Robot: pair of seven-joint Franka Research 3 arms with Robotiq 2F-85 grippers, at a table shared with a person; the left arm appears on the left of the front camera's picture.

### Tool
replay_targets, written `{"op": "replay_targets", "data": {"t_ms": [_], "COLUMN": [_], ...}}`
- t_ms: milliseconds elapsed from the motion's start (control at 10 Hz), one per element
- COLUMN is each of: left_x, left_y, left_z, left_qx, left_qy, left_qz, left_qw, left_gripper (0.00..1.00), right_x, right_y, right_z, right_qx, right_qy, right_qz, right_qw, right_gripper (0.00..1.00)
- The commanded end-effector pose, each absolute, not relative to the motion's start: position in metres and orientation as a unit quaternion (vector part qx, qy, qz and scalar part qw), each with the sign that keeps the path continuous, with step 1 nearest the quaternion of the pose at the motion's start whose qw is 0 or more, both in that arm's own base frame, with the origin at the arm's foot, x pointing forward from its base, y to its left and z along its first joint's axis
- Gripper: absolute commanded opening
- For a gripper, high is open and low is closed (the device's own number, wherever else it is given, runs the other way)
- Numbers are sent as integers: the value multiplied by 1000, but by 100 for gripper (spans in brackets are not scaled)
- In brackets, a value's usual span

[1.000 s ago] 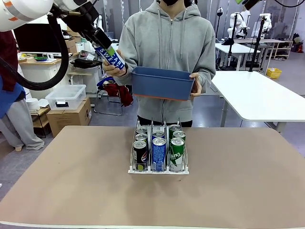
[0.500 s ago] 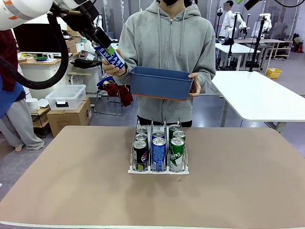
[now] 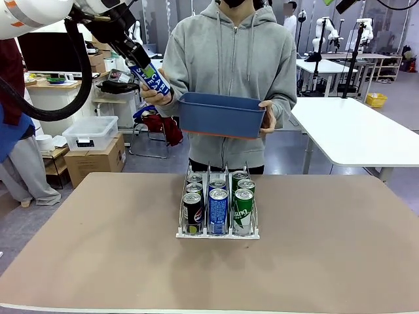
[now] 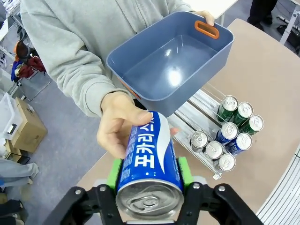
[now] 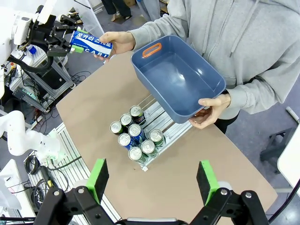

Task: Fill the beverage cans into the dispenser.
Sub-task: Pick up the Ionic drink handed by the human.

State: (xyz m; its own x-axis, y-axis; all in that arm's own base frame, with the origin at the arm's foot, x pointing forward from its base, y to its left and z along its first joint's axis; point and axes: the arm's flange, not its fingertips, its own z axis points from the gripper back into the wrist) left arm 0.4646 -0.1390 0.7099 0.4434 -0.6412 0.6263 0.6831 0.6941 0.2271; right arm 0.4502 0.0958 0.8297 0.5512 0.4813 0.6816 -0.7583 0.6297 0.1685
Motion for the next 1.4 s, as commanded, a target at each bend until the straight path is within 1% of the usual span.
{"op": "replay_targets", "data": {"t_ms": [0,100,600,700,800,900,1300], "left_x": [464,463,462,461,463,464,464], "left_y": [-138,-138,-137,-138,-139,-139,-139], "left_z": [707,707,711,712,711,710,710], "left_qx": [-23,-28,-10,-8,-16,-20,-20], "left_qy": [-351,-348,-340,-340,-370,-349,-349], "left_qz": [-380,-384,-377,-389,-363,-386,-386], "left_qw": [855,855,861,856,855,854,854], "left_gripper": [4,0,0,0,0,0,0], "right_x": [447,447,447,447,447,447,447], "right_y": [95,95,95,95,95,95,95], "right_z": [828,828,828,828,828,828,828], "right_qx": [235,235,235,235,235,235,235], "right_qy": [-300,-300,-300,-300,-300,-300,-300], "right_qz": [361,361,361,361,361,361,361], "right_qw": [851,851,851,851,851,851,851], "right_gripper": [100,100,100,100,100,100,100]}}
